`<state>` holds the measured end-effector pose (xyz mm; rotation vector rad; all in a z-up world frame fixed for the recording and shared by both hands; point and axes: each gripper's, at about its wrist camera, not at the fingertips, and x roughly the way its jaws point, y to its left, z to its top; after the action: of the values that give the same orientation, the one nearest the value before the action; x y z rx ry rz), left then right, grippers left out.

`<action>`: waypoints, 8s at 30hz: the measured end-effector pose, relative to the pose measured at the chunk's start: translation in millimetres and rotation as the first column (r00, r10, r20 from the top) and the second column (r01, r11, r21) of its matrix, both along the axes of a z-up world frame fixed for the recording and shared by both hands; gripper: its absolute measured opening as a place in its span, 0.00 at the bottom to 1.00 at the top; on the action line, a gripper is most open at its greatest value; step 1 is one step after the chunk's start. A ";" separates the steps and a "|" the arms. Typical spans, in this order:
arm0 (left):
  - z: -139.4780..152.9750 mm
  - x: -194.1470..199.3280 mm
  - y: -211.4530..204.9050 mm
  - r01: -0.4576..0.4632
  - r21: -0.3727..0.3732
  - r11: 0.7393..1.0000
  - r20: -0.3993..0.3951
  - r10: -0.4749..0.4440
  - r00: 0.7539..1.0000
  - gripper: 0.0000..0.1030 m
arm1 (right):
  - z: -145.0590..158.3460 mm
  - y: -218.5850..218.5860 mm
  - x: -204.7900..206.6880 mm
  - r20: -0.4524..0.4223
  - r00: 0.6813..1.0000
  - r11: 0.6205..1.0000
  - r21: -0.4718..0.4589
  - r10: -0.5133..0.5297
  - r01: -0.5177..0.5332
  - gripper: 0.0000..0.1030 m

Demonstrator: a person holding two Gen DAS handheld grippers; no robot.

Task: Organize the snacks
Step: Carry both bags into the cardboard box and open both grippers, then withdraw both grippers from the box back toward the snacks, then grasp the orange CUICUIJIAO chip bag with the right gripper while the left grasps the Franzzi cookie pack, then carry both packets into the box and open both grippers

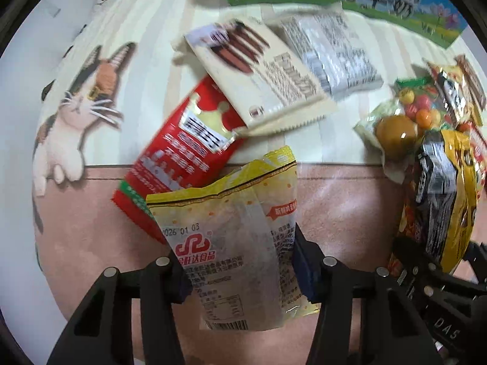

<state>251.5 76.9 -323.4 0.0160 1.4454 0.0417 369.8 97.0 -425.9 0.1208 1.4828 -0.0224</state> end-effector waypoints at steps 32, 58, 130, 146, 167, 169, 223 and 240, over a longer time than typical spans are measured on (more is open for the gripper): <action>217.7 123.5 -35.1 0.082 -0.190 0.978 0.303 -0.021 0.953 0.48 | 264.5 -201.7 20.0 0.328 0.943 0.941 0.335 -0.060 -0.057 0.85; 98.4 379.8 -50.2 0.063 -0.232 0.971 -0.035 -0.073 0.997 0.48 | 205.8 -293.5 174.2 0.090 0.993 0.993 0.084 0.072 -0.080 0.85; 43.1 90.2 35.5 -0.275 -0.166 0.947 -0.045 0.272 0.961 0.88 | 115.5 -313.7 -62.6 -0.056 0.921 0.905 0.172 -0.386 0.390 0.73; -1.7 114.1 32.4 -0.227 -0.100 0.969 -0.064 0.221 0.973 0.56 | 108.5 -272.5 -65.7 -0.036 0.994 0.994 0.009 -0.108 0.108 0.65; -18.6 69.5 3.5 -0.077 -0.043 0.996 -0.074 0.074 0.995 0.59 | 105.2 -250.3 -55.5 -0.051 0.995 0.994 -0.063 0.088 -0.092 0.56; -19.0 71.6 9.0 -0.089 -0.051 0.995 -0.077 0.085 0.993 0.61 | 103.3 -251.3 -58.8 -0.065 0.995 0.995 -0.054 0.081 -0.084 0.65; 133.0 308.4 8.4 -0.055 -0.256 0.965 -0.056 0.042 0.998 0.54 | 253.4 -206.5 131.7 0.177 0.984 0.945 0.321 0.002 -0.060 0.49; 66.5 317.1 -3.7 -0.065 -0.231 0.971 -0.217 0.014 0.976 0.90 | 167.8 -166.7 164.8 -0.018 0.991 0.970 0.208 0.134 -0.127 0.95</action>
<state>568.6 73.2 -256.8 -0.2104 1.6583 -0.1030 534.7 -69.7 -258.1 0.1912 1.5203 0.2377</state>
